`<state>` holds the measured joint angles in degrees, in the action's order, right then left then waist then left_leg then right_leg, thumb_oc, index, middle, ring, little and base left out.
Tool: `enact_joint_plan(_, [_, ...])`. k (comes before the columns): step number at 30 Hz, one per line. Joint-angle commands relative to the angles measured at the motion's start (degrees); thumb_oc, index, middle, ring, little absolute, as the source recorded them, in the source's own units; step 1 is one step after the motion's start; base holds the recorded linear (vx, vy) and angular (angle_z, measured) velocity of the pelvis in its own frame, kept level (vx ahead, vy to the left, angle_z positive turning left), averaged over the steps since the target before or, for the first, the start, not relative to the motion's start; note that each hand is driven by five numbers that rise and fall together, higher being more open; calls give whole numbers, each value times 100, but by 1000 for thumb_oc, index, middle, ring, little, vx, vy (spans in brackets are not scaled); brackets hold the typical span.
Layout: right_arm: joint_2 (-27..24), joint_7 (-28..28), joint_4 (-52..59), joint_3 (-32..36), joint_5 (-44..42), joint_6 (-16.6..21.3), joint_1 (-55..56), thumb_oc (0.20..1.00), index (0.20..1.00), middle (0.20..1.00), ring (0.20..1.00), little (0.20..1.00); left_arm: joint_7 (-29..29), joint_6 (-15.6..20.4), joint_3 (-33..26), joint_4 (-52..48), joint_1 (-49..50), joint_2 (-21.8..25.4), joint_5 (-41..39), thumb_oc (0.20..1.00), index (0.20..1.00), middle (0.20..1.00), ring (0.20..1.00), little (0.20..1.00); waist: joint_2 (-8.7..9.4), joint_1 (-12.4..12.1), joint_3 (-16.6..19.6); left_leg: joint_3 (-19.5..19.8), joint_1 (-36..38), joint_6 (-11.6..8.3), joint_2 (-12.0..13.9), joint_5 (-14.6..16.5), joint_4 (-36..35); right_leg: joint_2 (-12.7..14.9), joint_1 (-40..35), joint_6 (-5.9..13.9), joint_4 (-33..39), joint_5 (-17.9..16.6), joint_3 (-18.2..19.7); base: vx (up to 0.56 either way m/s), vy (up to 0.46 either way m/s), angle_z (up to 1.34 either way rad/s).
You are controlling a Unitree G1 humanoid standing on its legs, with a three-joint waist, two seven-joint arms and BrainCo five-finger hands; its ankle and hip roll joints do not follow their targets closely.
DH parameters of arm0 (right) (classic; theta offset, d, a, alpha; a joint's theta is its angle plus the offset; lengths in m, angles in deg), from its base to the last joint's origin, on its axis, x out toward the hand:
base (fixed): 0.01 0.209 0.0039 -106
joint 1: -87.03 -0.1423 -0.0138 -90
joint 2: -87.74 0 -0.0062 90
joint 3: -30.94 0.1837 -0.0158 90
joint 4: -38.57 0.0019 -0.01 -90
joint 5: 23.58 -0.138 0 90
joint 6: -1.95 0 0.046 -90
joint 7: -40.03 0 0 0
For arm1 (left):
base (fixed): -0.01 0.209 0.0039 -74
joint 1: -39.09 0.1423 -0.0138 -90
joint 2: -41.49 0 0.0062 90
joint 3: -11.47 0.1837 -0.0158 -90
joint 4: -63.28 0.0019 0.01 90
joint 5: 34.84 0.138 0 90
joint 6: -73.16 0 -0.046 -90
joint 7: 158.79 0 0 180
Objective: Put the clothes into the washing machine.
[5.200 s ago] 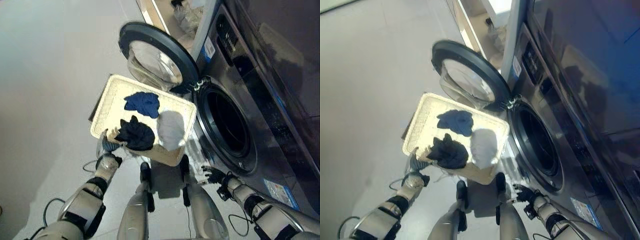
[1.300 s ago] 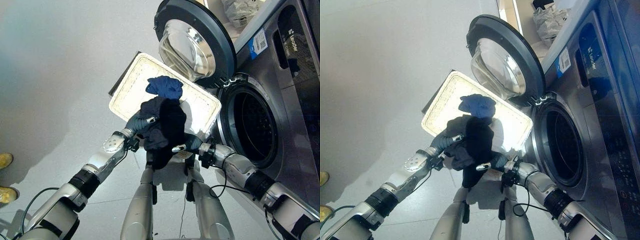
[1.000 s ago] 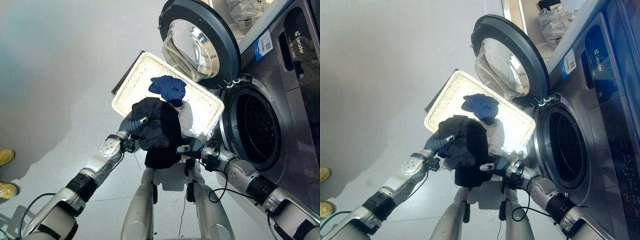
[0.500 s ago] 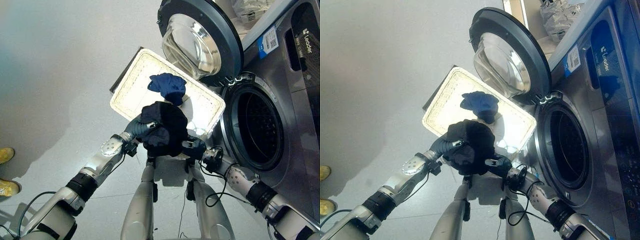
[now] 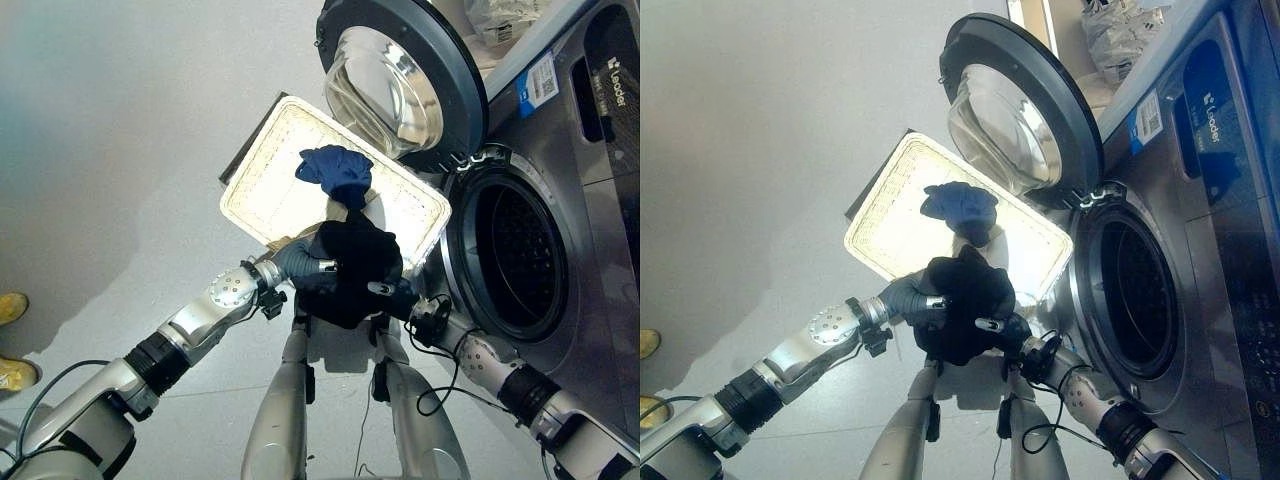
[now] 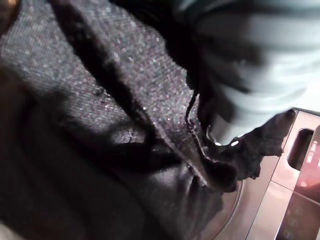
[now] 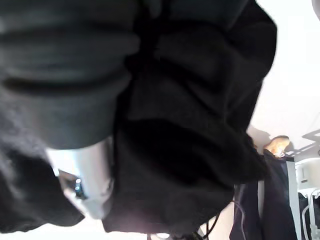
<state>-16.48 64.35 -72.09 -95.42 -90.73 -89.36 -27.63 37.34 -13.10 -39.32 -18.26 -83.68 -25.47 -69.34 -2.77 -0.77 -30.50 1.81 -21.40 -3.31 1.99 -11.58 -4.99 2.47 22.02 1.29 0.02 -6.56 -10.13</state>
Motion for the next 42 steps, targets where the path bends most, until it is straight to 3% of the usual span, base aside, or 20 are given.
enact_joint_plan(1, [266, 104, 633, -67, -170, 147, -117, 200, 200, 200, 200, 200, 119, 1, 17, -228, 56, -331, 100, 200, 200, 200, 200, 200, 134, 178, 71, -335, 120, 138, -587, 405, 73, -71, 152, 364, -54, -50, 209, 0, 0, 0])
enact_joint_plan(7, [258, 124, 559, -133, -197, 221, -95, 200, 200, 200, 200, 200, -25, 24, 6, -125, 124, -404, -14, 200, 200, 200, 200, 200, 139, 176, 71, -346, 104, 136, -580, 408, 82, -74, 169, 365, -70, -35, 207, 1, -6, 0])
enact_joint_plan(8, [277, 91, 505, -121, -295, 231, -103, 200, 200, 200, 200, 200, -263, -33, -9, -58, 139, -429, 39, 1000, 1000, 1000, 1000, 1000, 137, 174, 71, -357, 92, 131, -569, 406, 87, -73, 181, 365, -88, -25, 195, 9, -41, 0])
enact_joint_plan(13, [348, 11, 454, -84, -317, 296, -66, 200, 200, 200, 200, 200, -1051, -29, -102, 132, 188, -496, 150, 1000, 1000, 1000, 1000, 1000, 140, 172, 71, -342, 42, 130, -571, 391, 114, -83, 234, 357, -143, -11, 189, 1, -45, 0])
enact_joint_plan(16, [453, -153, 306, 46, -295, 370, -1, 200, 200, 200, 200, 200, -2374, -15, -460, 454, 281, -612, 626, 1000, 1000, 1000, 1000, 1000, 133, 156, 71, -341, -6, 128, -565, 400, 169, -70, 282, 343, -234, 51, 173, 1, -72, -1])
enact_joint_plan(23, [614, -402, -248, 602, -857, 554, 87, 200, 200, 200, 200, 200, -3856, -51, -1103, 1159, 456, -725, 743, 1000, 1000, 1000, 1000, 1000, 11, 157, 71, -357, -104, 82, -571, 411, 300, -32, 364, 295, -501, 229, 128, 8, -51, -1])
enact_joint_plan(30, [587, -620, -825, 1207, -1584, 739, 59, 200, 200, 200, 200, 200, -4103, -61, -1504, 1808, 597, -826, 736, 1000, 1000, 1000, 1000, 1000, -210, 210, 71, -421, -109, 24, -566, 446, 367, 8, 419, 258, -687, 377, 142, 26, 5, -4])
enact_joint_plan(32, [620, -853, -1374, 1845, -2454, 882, -47, 200, 200, 200, 200, 200, -3993, 29, -1665, 2397, 646, -985, 587, 1000, 1000, 1000, 1000, 1000, -406, 279, 71, -492, -107, -6, -567, 467, 433, 22, 460, 234, -819, 478, 197, 73, 47, -9])
enact_joint_plan(36, [606, -1114, -1976, 2542, -3103, 1032, -331, 200, 200, 200, 200, 200, -3878, 148, -1746, 2926, 653, -1216, 525, 1000, 1000, 1000, 1000, 1000, -596, 340, 71, -557, -137, -31, -557, 485, 492, 31, 543, 217, -936, 551, 253, 63, 32, -4])
enact_joint_plan(40, [473, -1497, -2434, 3154, -3524, 1375, -740, 200, 200, 200, 200, 200, -3762, 326, -1761, 3348, 684, -1426, 469, 1000, 1000, 1000, 1000, 1000, -753, 359, 71, -610, -210, -50, -554, 514, 583, 45, 654, 200, -1064, 624, 295, 52, -2, -20])
enact_joint_plan(42, [416, -1837, -2653, 3458, -3703, 1808, -962, 200, 200, 200, 200, 200, -3672, 427, -1803, 3576, 684, -1484, 497, 1000, 1000, 1000, 1000, 1000, -803, 368, 71, -631, -256, -54, -553, 524, 626, 40, 710, 190, -1118, 654, 307, 47, -32, -5])
